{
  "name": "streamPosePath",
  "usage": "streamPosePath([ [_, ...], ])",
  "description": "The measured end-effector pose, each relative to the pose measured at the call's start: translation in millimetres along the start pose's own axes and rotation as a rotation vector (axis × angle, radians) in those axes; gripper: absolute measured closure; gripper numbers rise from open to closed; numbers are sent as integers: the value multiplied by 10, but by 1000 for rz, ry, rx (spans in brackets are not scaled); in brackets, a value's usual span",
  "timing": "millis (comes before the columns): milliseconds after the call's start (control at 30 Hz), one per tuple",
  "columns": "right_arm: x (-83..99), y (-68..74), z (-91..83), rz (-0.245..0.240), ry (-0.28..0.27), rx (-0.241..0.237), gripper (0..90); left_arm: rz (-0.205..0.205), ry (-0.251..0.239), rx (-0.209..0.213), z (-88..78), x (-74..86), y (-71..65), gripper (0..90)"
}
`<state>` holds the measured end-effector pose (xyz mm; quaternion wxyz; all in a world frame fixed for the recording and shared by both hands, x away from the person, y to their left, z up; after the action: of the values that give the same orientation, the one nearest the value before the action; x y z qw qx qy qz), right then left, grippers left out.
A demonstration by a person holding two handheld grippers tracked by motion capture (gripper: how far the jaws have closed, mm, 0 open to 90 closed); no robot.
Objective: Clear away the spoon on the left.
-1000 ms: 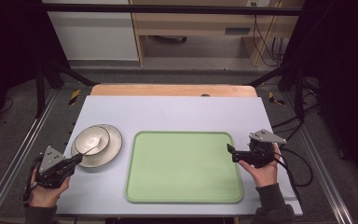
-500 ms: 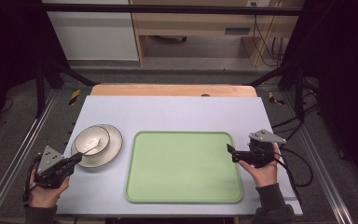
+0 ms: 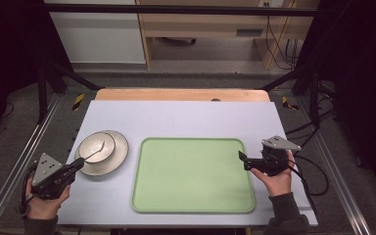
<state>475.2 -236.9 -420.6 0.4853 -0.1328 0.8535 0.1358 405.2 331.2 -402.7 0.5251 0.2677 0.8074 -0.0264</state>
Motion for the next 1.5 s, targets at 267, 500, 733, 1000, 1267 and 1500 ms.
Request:
streamPosePath([
  [267,0,0,-1,-1,0,0,41,17,-37,-13,-72,-70,-34,888],
  [500,-1,-2,-3,-1,3,0,41,36,-70,-15,-137,-140,-80,888],
  [733,-3,-4,-8,-2,-1,1,41,45,-99,-15,-197,-200,-118,888],
  [1000,-3,3,-10,5,4,-3,40,59,-124,-12,-239,-260,-175,888],
  [1267,-3,-2,-10,-2,1,-2,41,80,-148,-6,-263,-327,-248,888],
  [1500,-4,6,-11,6,4,-6,41,104,-155,12,-240,-379,-326,888],
])
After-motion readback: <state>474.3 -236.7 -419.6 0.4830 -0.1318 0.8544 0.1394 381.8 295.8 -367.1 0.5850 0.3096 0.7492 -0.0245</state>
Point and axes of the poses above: each handheld gripper's, and its own axes: z roughly forward along the jaws, x roughly out of its underside, y roughly to its left, the point moved 2 cm from there along z, roughly forward along the jaws, and after that the axes turned 7 degrees about z, right-handed, at the moved point
